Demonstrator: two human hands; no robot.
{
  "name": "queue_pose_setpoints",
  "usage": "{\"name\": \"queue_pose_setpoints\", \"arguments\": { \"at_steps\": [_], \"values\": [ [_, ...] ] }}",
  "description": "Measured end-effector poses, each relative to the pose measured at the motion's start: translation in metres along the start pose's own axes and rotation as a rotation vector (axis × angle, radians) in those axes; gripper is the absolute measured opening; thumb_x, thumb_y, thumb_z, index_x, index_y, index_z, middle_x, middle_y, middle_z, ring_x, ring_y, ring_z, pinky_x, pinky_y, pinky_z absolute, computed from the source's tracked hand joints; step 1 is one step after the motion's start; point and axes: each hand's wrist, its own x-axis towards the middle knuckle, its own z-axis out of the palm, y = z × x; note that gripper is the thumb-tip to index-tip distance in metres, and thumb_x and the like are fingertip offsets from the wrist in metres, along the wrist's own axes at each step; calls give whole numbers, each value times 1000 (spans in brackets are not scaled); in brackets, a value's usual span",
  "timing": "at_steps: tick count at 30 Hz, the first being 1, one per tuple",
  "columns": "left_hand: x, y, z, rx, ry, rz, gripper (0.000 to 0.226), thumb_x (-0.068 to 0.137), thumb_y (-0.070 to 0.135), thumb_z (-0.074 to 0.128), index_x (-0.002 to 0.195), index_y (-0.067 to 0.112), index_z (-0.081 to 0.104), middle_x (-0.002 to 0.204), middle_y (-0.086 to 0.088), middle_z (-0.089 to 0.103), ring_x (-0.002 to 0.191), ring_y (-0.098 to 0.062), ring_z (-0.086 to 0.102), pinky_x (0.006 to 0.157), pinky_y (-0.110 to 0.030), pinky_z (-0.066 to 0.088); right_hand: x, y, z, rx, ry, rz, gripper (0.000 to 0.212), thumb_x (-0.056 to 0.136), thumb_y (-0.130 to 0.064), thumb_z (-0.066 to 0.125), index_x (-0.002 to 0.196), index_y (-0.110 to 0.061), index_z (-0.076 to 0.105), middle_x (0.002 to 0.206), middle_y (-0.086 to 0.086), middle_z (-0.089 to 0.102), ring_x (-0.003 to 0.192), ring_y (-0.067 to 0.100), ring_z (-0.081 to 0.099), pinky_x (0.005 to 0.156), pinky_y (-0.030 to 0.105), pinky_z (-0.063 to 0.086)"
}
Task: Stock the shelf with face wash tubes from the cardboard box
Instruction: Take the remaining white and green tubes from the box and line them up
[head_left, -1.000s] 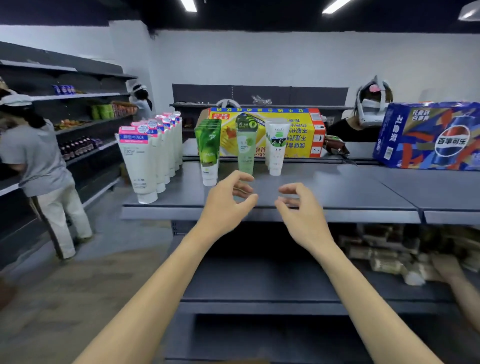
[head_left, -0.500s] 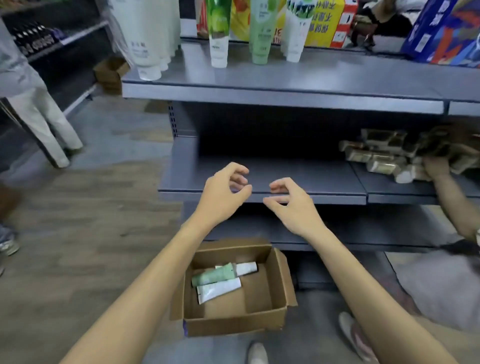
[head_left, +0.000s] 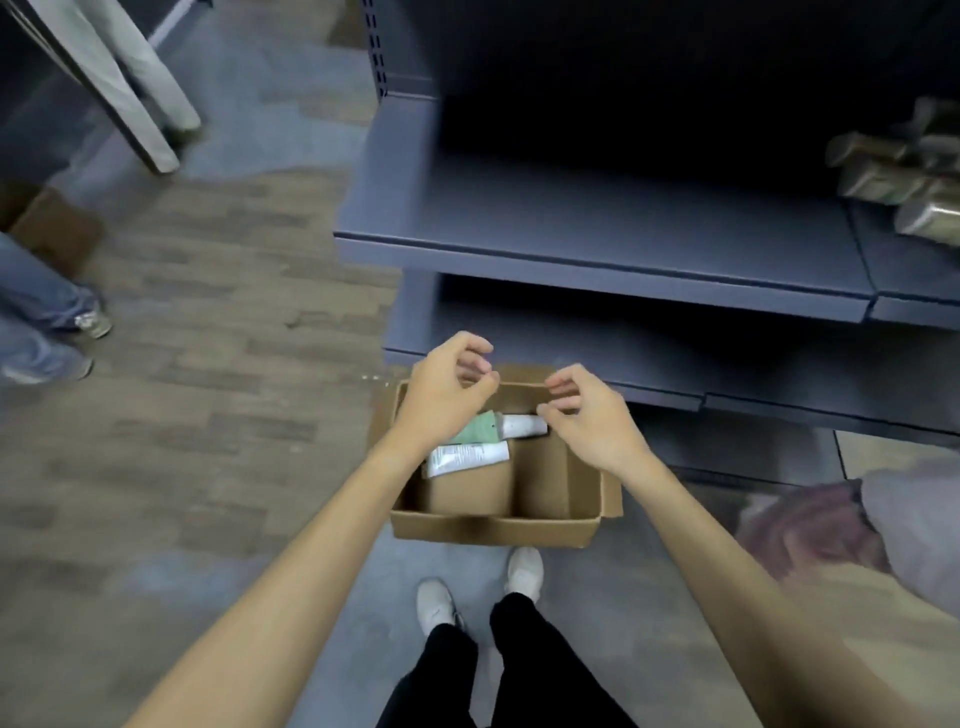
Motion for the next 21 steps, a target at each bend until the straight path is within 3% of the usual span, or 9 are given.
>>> {"name": "queue_pose_setpoints", "arguments": {
  "at_steps": [4, 6, 10, 13, 17, 21],
  "values": [
    [-18, -46, 17, 24, 26, -135, 23, 83, 8, 70, 103, 17, 64, 83, 4, 66, 66, 3, 59, 75, -18, 50, 17, 39, 43, -95, -100, 64, 25, 87, -14, 70, 110, -13, 60, 106, 2, 63, 96, 21, 66, 85, 29, 51],
    [-24, -65, 23, 28, 35, -187, 23, 82, 8, 69, 103, 17, 65, 82, 6, 65, 64, 4, 58, 72, -17, 49, 23, 53, 65, -99, -162, 105, 24, 87, -13, 69, 109, -12, 61, 105, 5, 64, 95, 23, 66, 85, 28, 51],
    [-28, -95, 33, 33, 54, -271, 23, 82, 8, 70, 100, 21, 64, 87, 0, 70, 69, -7, 62, 73, -22, 50, 37, 78, 103, -154, -269, 136, 27, 86, -13, 66, 112, -10, 61, 105, 9, 68, 98, 26, 66, 91, 34, 52],
    [-32, -111, 39, 34, 76, -332, 21, 83, 10, 69, 102, 19, 65, 88, 0, 71, 69, -6, 61, 75, -21, 49, 44, 96, 124, -203, -333, 154, 33, 87, -16, 66, 119, -13, 59, 110, 9, 69, 105, 28, 65, 96, 37, 51],
    [-39, -134, 45, 26, 88, -392, 20, 83, 12, 67, 101, 20, 66, 85, 6, 71, 75, -9, 65, 80, -23, 51, 55, 110, 146, -387, -421, 65, 41, 91, -16, 65, 131, -12, 55, 127, 15, 62, 117, 34, 58, 100, 39, 47],
    [-39, -151, 53, 41, 124, -405, 19, 84, 11, 67, 101, 19, 65, 84, 7, 72, 81, -9, 68, 75, -8, 46, 74, 123, 171, -564, -426, -149, 41, 90, -9, 59, 130, -11, 57, 131, 13, 57, 124, 33, 50, 100, 41, 46]
  ]
}}
